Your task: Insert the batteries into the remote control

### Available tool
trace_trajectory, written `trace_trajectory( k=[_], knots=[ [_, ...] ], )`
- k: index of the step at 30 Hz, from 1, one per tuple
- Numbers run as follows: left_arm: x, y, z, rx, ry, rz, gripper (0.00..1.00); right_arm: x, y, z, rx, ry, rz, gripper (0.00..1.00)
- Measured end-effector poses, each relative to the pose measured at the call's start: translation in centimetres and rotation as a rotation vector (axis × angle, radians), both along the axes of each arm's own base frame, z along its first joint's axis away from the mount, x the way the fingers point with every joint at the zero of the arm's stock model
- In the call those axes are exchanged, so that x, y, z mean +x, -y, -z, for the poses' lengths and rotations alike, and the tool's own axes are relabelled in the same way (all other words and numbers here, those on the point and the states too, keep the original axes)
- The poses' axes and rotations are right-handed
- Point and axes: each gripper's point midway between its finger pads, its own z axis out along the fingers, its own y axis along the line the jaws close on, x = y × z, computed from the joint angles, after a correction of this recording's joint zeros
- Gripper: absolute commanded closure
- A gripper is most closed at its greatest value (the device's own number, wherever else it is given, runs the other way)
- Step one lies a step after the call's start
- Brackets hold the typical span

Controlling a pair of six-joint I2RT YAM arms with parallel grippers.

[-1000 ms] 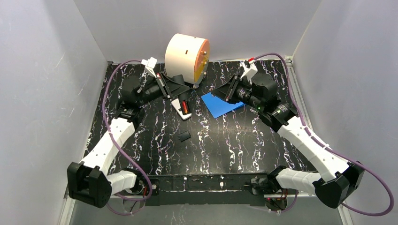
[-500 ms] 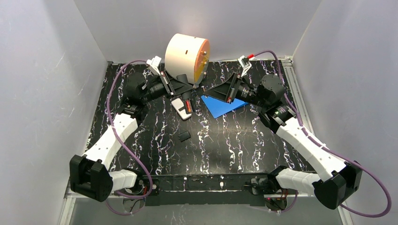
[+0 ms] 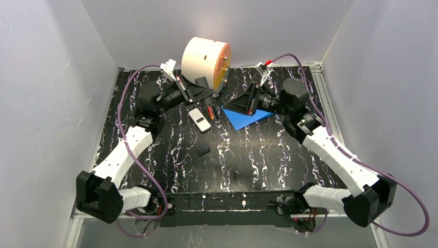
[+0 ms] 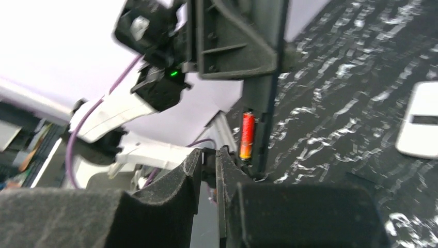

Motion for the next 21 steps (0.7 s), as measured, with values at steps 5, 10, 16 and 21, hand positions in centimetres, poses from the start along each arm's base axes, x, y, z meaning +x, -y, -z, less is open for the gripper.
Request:
trace_trajectory(
  k=[5,10,16,21],
  knots=[
    [1.7,-1.2,3.3,0.089,-0.039,-0.143,1.00,4.3,1.2,4.7,-0.200,-0.129,0.235,0.55],
    [2.5,-2.5,7.2,0.236,-0.092,-0.213,1.00,6.3,6.2,15.0,-0.558,-0.340,0.506,0.47],
    [1.8,-3.6,9.9,0.349,-0.141,-0.236,1.00,2.6,10.0,22.0,-0.854,-0.424,0.450,0.35],
    [0.9,-4.2,9.8,0.377,-0.135,-0.241,1.00,-0.6,11.7,25.4,-1.046,-0.408,0.343,0.27]
  ],
)
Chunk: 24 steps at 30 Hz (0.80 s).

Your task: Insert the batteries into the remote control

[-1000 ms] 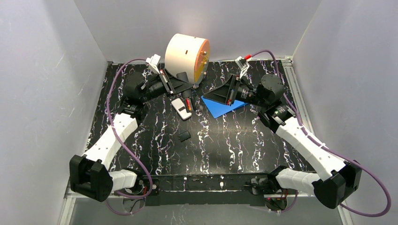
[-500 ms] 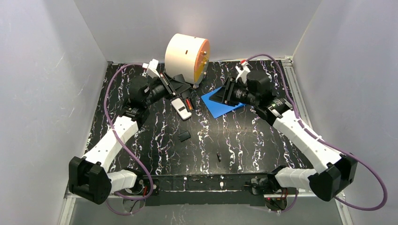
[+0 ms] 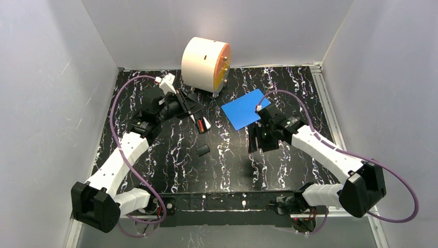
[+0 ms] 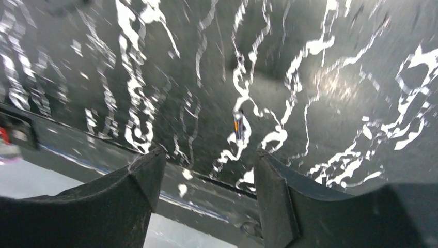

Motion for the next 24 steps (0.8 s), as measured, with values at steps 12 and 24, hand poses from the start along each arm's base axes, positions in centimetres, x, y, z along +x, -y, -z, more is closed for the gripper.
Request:
trace_trajectory(
  k=[12,24],
  knots=[
    [-0.7,-0.3,0.9,0.015,-0.027,0.001,1.00,-5.5,4.4,9.1,-0.240,-0.241,-0.014,0.29],
    [-0.8,-0.3,1.1,0.025,-0.031,0.004,1.00,-4.4,4.4,11.4,-0.265,-0.217,0.000,0.56]
  ],
)
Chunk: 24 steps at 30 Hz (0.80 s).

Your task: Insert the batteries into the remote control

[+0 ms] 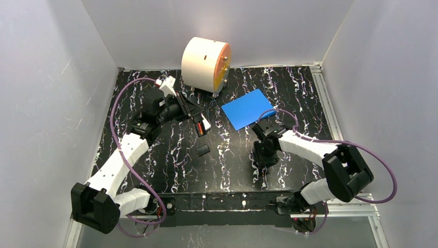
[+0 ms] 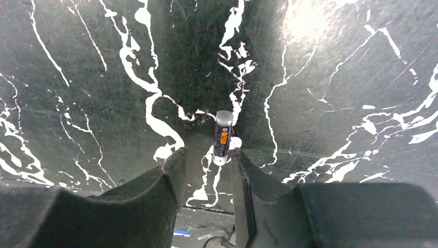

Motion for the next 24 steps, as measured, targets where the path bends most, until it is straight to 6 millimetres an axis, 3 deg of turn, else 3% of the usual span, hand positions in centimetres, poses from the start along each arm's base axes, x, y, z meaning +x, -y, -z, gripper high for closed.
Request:
trace_trajectory(
  k=[5,13,18,24],
  knots=[
    [0.0,0.0,0.0,0.000,0.000,0.000,1.00,0.6,0.3,0.2,-0.023,0.031,-0.001,0.57],
    [0.0,0.0,0.0,-0.002,-0.003,-0.001,1.00,0.5,1.1,0.7,-0.056,0.037,0.006,0.73],
    [0.0,0.0,0.0,-0.003,-0.003,-0.001,1.00,0.6,1.4,0.8,-0.072,0.043,0.022,0.90],
    [0.0,0.1,-0.1,-0.010,-0.006,-0.002,1.00,0.7,1.5,0.7,-0.072,0.052,0.027,0.97]
  ],
)
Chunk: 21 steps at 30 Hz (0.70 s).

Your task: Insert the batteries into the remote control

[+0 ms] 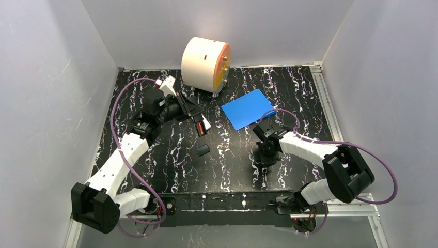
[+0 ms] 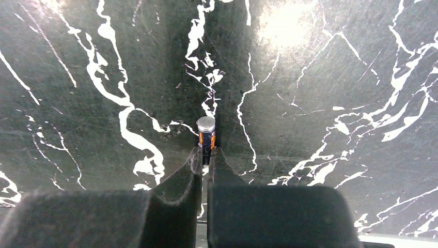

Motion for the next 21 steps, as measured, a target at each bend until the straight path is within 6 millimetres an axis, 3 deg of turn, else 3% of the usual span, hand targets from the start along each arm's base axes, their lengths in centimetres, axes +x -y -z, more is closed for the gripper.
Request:
trace_trajectory(
  k=[4,7,16,21],
  knots=[
    [0.0,0.4,-0.1,-0.021,-0.007,0.012,1.00,0.6,-0.9,-0.6,0.055,0.041,-0.012,0.96],
    [0.2,0.8,0.3,-0.036,-0.021,0.024,1.00,1.7,-2.8,-2.7,0.175,0.126,-0.043,0.95],
    [0.4,2.9,3.2,-0.029,-0.104,0.094,1.00,4.7,-9.4,-13.7,0.587,0.386,-0.150,0.93],
    [0.7,5.0,3.5,-0.062,-0.077,0.181,1.00,5.4,-12.5,-19.9,0.775,0.460,-0.221,0.90]
  ],
)
